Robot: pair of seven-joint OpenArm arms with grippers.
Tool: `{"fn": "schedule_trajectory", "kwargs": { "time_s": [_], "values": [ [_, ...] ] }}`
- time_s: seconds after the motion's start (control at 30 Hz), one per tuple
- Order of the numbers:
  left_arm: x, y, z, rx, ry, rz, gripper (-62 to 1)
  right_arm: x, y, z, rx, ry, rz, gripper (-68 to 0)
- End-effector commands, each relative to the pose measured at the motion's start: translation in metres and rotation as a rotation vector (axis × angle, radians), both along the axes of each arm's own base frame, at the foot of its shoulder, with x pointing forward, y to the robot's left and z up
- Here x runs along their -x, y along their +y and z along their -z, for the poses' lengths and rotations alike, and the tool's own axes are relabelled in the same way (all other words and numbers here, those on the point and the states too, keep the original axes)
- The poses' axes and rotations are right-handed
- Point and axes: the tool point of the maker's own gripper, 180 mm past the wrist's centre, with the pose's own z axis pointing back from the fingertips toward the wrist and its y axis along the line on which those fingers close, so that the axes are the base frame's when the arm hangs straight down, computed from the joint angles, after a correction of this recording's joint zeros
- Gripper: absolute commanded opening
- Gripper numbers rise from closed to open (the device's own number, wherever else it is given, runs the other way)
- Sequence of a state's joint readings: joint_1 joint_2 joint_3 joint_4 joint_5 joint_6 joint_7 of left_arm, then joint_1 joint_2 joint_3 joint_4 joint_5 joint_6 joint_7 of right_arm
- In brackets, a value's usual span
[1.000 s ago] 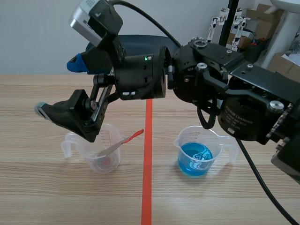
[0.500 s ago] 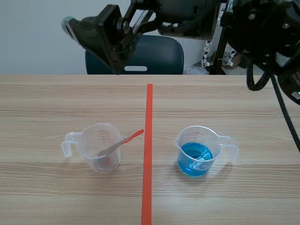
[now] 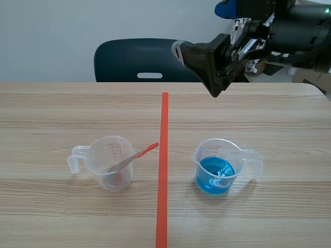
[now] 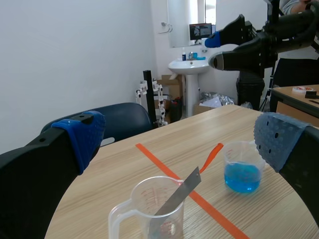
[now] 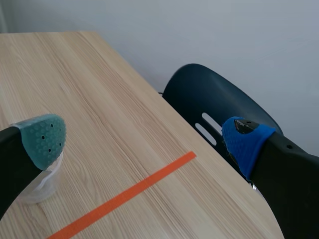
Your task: Do the redox reaction experiment. return to the home posture
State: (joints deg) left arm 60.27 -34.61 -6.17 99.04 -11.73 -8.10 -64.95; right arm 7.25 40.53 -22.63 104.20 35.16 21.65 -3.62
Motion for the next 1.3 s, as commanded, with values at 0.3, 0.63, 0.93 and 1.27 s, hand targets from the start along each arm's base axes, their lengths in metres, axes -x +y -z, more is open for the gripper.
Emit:
{"fn": "schedule_trajectory", "kwargs": {
  "time_s": [0.3, 0.63, 0.93, 1.27],
  "values": [
    [0.022, -0.023, -0.033, -0.029, -0.068, -0.031, 1.4, 0.01, -0.072, -0.006, 0.006, -0.024, 0.233, 0.4],
    [0.027, -0.029, -0.022, -0.076, 0.021, -0.033, 1.4, 0.046, -0.095, -0.004, 0.082, -0.014, 0.295, 0.4],
    [0.038, -0.046, -0.023, -0.151, -0.007, 0.038, 1.4, 0.07, -0.126, 0.018, 0.178, -0.005, 0.369, 0.4],
    [0.036, -0.047, -0.014, -0.184, 0.032, 0.06, 1.4, 0.099, -0.138, 0.044, 0.163, 0.064, 0.433, 0.4]
  ]
}}
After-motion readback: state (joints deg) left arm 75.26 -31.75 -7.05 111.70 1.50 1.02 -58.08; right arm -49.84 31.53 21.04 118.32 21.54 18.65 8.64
